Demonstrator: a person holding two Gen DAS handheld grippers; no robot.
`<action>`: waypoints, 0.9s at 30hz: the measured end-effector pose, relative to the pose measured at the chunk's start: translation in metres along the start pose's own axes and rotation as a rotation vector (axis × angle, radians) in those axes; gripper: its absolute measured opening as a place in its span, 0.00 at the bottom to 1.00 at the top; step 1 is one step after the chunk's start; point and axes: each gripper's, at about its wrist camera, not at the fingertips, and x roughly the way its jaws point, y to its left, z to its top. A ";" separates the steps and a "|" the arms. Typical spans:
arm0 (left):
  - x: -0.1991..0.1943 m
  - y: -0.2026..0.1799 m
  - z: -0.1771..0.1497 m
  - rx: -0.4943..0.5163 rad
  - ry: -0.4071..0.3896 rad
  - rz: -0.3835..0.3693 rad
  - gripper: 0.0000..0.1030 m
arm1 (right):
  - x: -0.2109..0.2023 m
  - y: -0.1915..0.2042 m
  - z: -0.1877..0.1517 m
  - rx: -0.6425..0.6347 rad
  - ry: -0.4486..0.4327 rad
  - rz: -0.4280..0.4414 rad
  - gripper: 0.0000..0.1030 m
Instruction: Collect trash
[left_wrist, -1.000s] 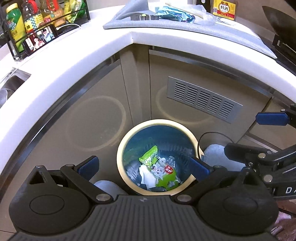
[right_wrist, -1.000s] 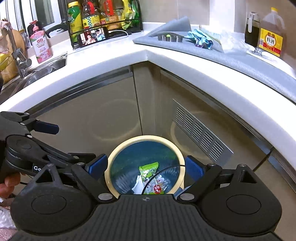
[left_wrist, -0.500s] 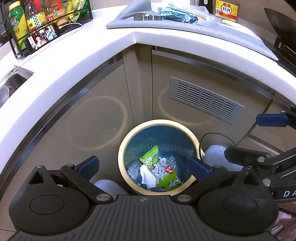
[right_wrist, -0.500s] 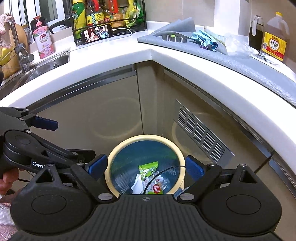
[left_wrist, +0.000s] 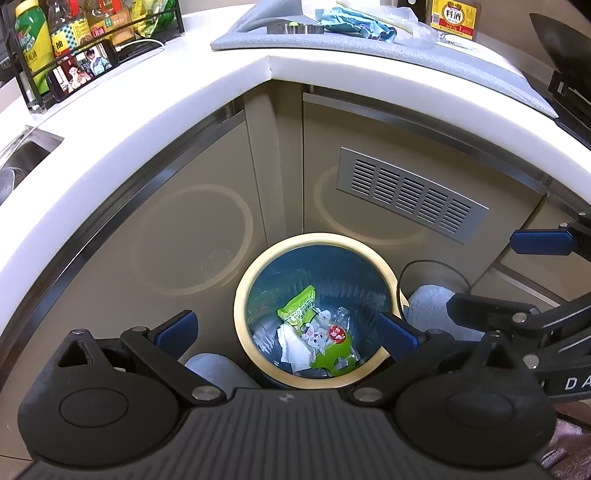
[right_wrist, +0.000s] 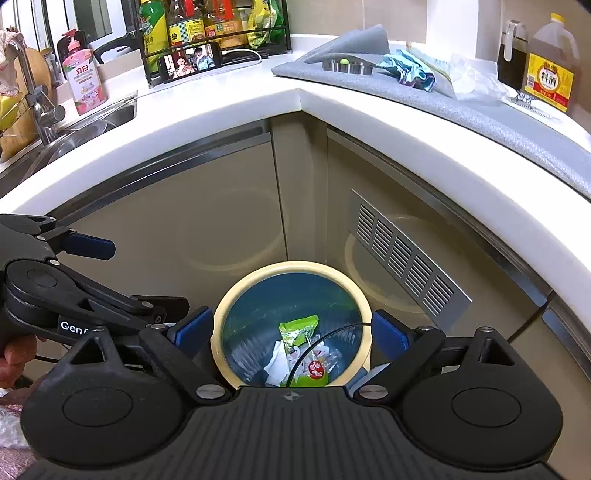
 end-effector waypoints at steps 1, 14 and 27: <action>0.001 0.000 0.000 0.001 0.003 0.000 1.00 | 0.001 -0.001 0.000 0.003 0.003 0.002 0.91; 0.011 -0.001 -0.002 0.006 0.036 -0.002 1.00 | 0.011 -0.006 -0.003 0.026 0.035 0.019 0.91; 0.017 0.003 0.003 0.005 0.039 -0.004 1.00 | 0.012 -0.010 0.001 0.028 0.022 0.019 0.91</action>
